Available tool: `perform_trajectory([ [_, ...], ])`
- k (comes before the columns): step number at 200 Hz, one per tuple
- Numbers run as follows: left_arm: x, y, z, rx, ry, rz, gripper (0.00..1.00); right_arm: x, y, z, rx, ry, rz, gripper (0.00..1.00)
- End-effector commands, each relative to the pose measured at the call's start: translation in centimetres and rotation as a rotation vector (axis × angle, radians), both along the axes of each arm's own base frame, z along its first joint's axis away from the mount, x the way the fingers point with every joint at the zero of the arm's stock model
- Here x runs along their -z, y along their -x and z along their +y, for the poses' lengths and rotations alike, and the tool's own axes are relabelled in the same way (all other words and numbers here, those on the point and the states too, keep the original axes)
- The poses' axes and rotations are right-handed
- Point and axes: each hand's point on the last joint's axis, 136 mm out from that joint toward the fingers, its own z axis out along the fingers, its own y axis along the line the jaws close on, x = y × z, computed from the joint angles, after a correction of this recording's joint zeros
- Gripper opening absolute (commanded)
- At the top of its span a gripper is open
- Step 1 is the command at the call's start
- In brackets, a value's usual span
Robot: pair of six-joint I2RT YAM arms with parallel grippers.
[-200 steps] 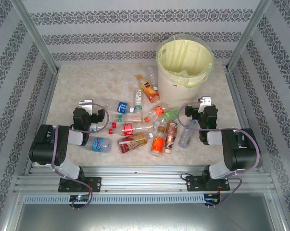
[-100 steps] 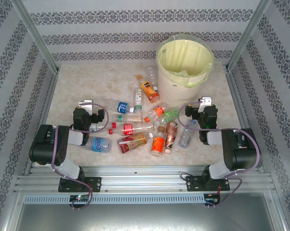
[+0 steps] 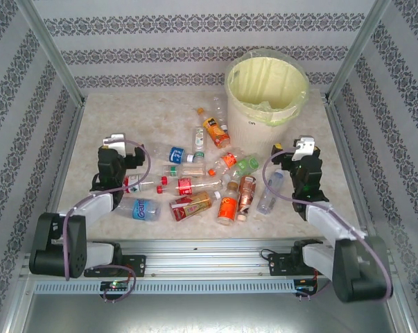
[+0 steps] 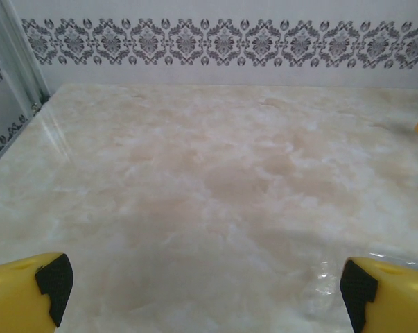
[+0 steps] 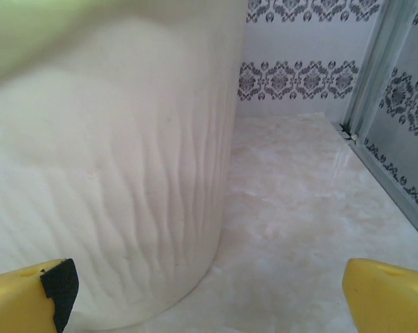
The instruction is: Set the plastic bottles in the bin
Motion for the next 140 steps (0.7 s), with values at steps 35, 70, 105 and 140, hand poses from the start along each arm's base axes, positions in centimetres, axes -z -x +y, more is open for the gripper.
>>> perform_trajectory([
  [35, -1.9, 3.2, -6.0, 0.088, 0.172, 0.233, 1.0, -1.1, 4.3, 0.2, 0.11, -0.164, 0.175, 0.98],
  [70, -4.5, 5.0, -12.0, 0.246, 0.297, 0.368, 1.0, 0.2, 7.6, -0.9, 0.255, -0.264, 0.381, 0.98],
  [105, -6.3, 7.2, -17.2, 0.448, 0.387, 0.487, 1.0, 1.9, 10.2, -0.7, 0.309, -0.308, 0.579, 0.98],
  [140, -5.3, 8.3, -16.6, 0.341, 0.437, 0.655, 1.0, 3.0, 11.8, 2.0, 0.202, -0.408, 0.706, 0.98],
])
